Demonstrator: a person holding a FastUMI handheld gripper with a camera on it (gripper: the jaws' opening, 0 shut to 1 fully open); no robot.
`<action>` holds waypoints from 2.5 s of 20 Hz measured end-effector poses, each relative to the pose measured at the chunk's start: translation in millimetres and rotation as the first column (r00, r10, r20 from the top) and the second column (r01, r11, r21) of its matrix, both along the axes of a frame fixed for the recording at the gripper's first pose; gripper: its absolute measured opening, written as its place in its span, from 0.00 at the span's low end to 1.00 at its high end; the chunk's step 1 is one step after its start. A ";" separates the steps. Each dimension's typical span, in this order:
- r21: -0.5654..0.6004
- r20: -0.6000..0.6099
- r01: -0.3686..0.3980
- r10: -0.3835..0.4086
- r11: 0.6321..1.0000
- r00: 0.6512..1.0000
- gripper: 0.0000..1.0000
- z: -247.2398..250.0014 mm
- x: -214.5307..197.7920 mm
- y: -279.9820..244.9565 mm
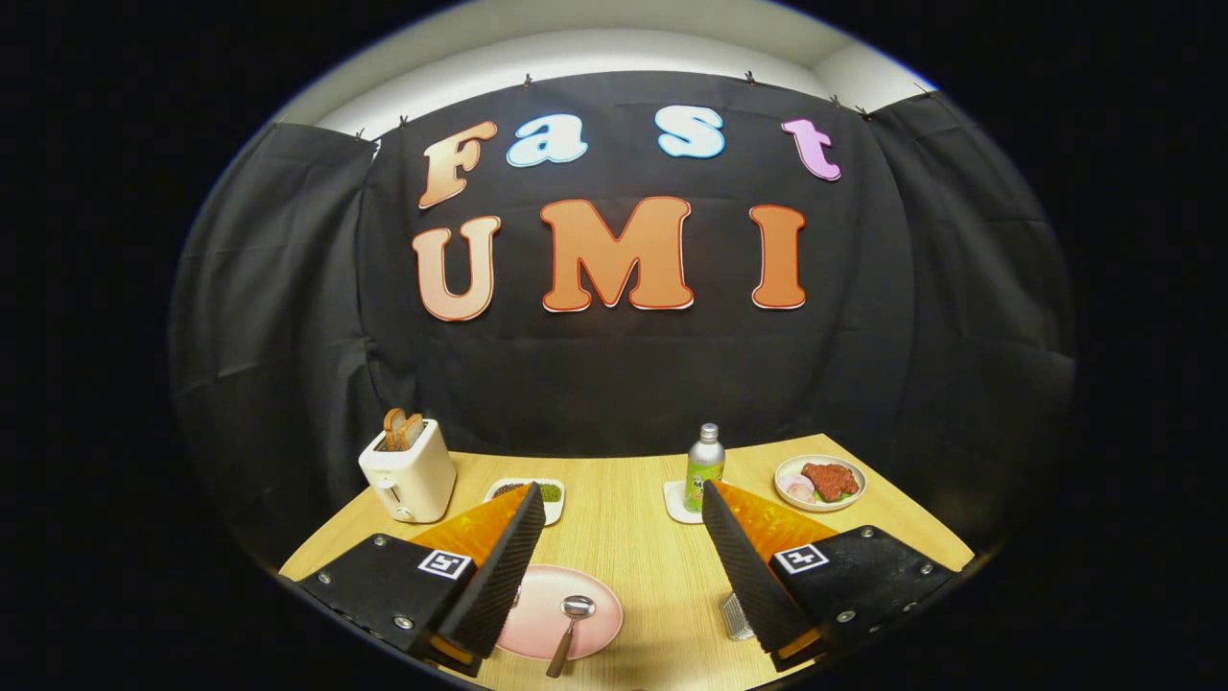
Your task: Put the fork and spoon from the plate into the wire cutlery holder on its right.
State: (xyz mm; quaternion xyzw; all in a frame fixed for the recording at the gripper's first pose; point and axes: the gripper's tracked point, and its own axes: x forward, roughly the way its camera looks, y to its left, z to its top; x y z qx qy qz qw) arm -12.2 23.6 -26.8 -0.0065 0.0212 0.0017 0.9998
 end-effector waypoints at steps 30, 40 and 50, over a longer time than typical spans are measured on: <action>-0.029 -0.102 -0.044 0.041 0.999 0.994 0.99 -90.9 3.7 51.5; -0.057 -0.269 -0.032 0.015 0.998 0.963 0.99 -187.2 9.7 52.2; -0.057 -0.437 -0.073 0.041 0.996 0.898 0.73 -253.3 12.5 62.5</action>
